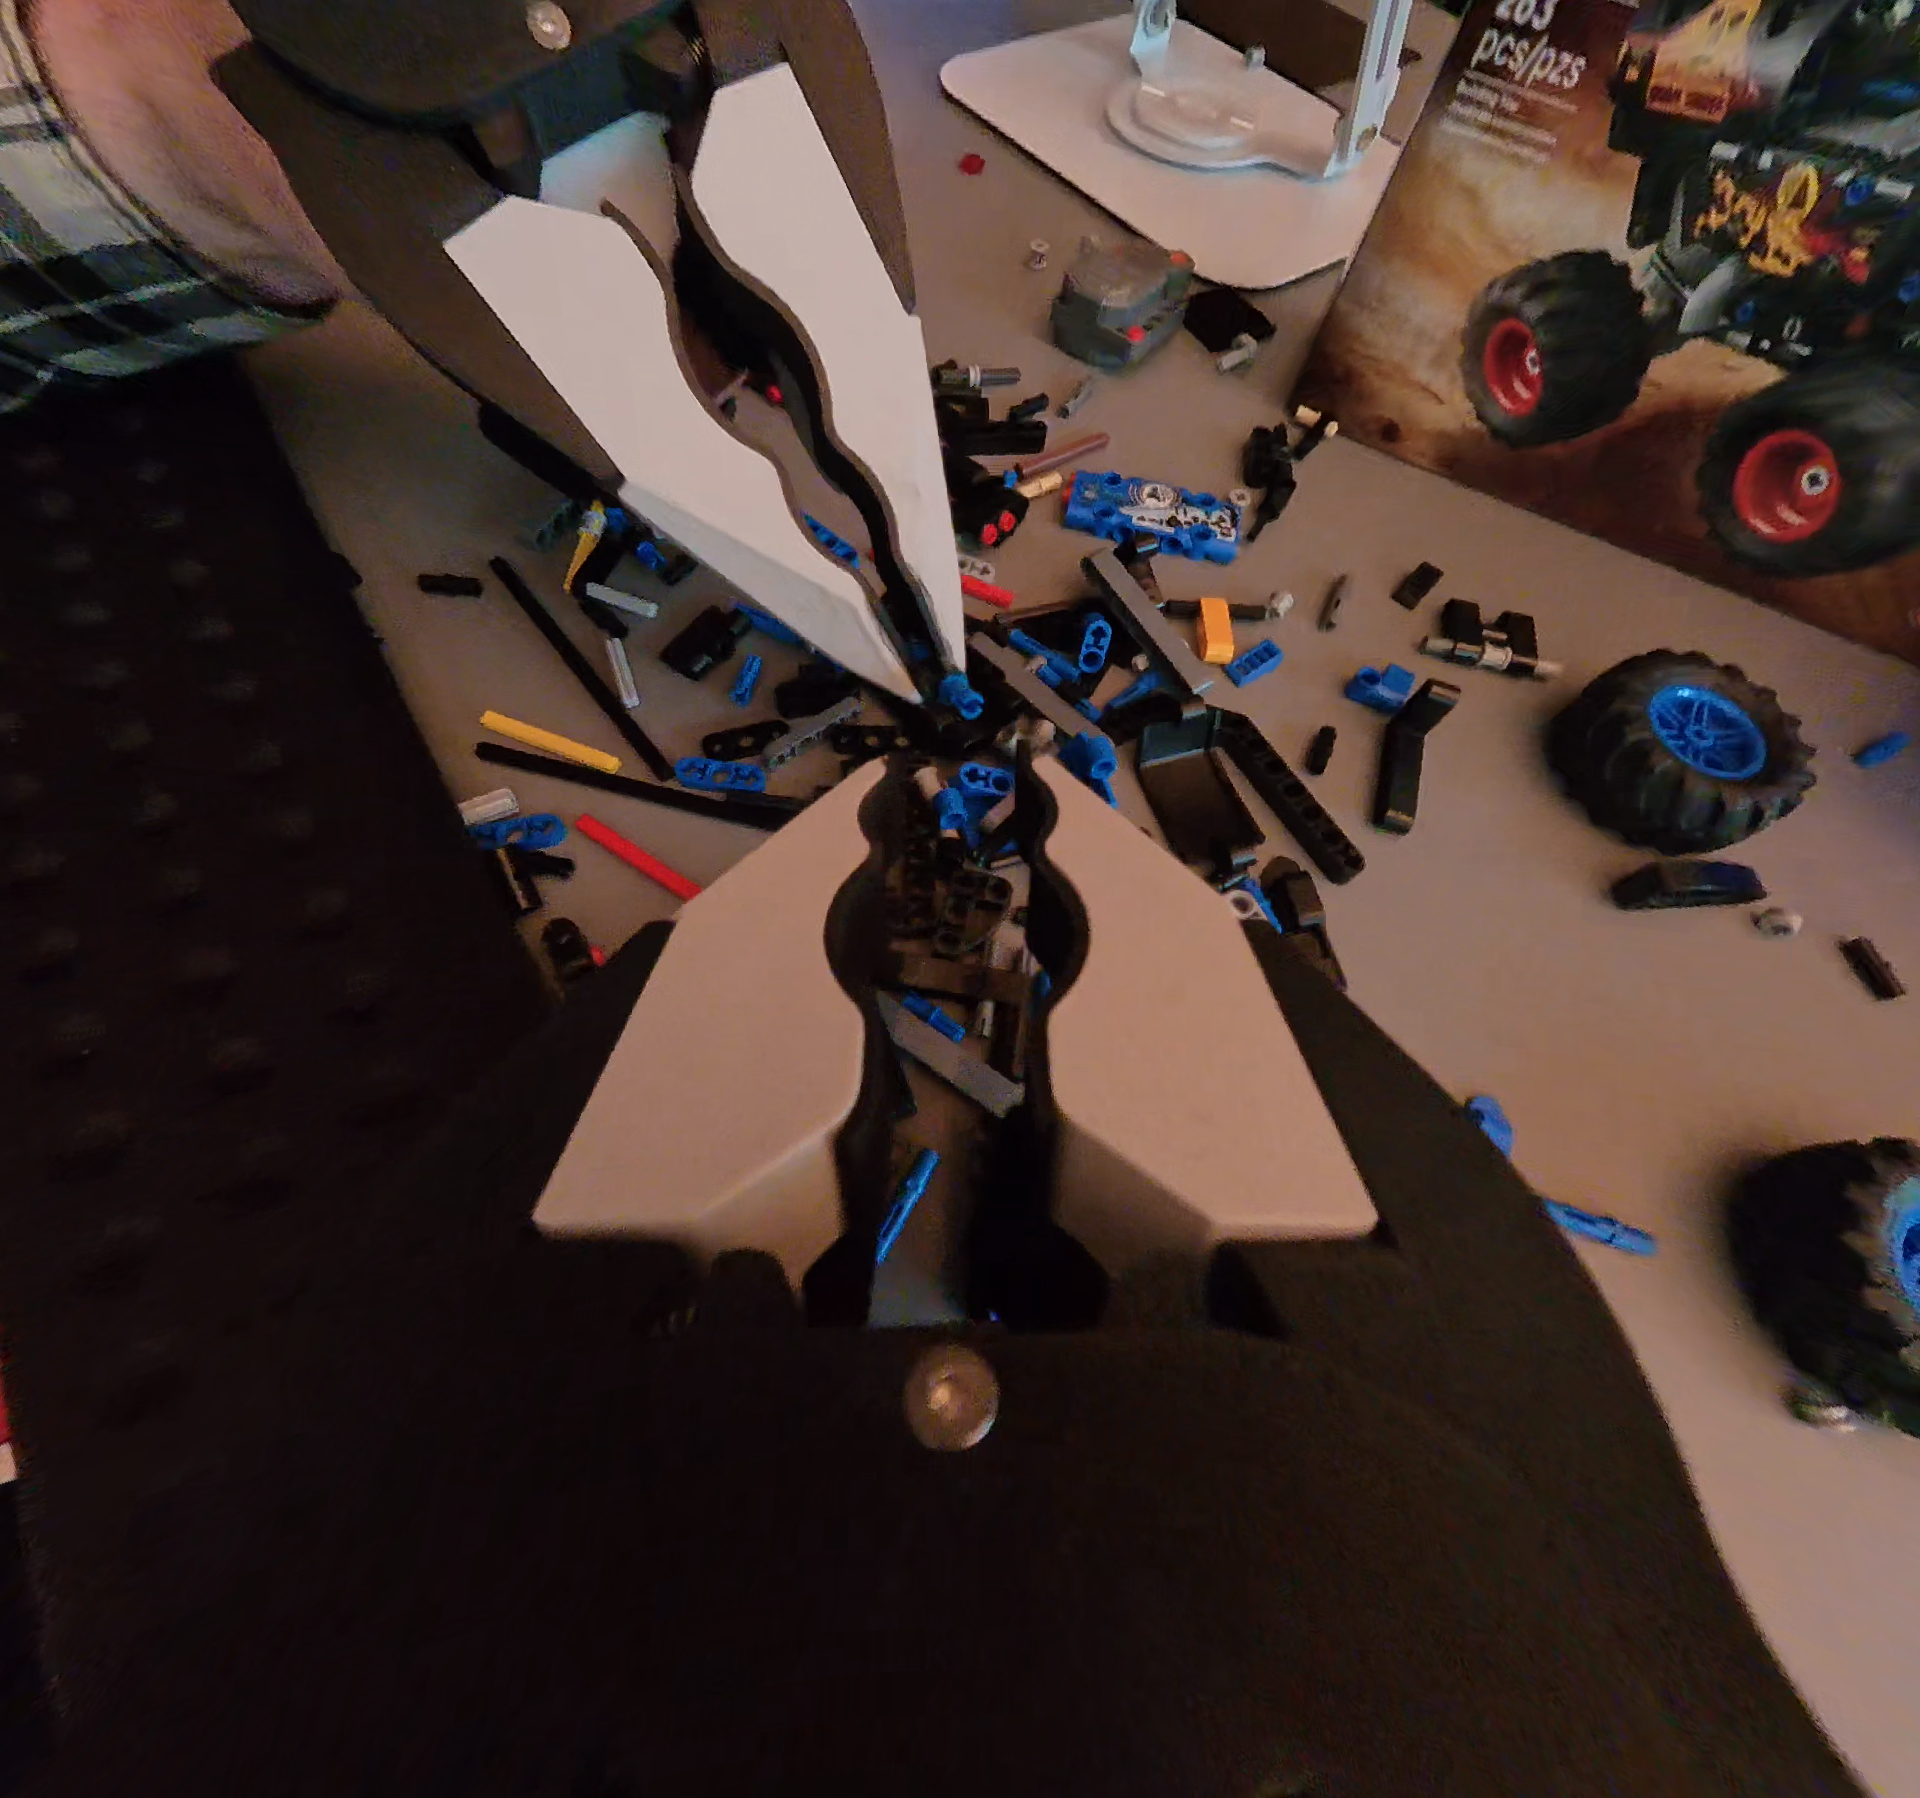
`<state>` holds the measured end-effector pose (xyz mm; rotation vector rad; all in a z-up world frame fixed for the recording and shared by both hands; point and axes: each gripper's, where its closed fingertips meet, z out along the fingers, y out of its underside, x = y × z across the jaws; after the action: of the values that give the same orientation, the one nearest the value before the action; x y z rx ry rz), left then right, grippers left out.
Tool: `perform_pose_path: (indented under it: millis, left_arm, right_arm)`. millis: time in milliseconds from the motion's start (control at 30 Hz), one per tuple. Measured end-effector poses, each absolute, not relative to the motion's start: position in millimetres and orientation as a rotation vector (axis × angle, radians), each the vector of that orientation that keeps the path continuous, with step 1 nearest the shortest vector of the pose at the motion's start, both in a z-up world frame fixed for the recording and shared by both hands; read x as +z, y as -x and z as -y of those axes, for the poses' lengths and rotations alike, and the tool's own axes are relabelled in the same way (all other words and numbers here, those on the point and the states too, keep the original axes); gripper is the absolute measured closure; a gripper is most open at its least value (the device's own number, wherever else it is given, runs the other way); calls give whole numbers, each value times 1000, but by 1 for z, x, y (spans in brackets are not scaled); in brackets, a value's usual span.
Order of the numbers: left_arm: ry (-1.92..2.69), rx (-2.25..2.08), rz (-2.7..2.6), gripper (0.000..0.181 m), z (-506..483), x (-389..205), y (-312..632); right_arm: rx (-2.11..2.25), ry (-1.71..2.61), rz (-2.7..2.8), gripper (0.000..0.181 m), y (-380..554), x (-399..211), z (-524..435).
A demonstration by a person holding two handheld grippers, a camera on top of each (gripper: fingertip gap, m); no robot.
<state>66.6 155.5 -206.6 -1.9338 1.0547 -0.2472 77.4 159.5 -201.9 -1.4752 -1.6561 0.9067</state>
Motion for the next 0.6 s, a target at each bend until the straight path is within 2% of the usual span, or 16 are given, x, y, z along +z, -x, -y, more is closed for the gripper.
perform_pose_path:
  millis: [133,600]
  left_arm:
    - [1900,-164,-1143,180,-153,-210,-74]
    - [1818,-85,-1170,177,-154,-201,-74]
  right_arm:
    - [772,1372,1729,176,-75,-199,-156]
    - [550,1223,1813,180,-77,-200,-156]
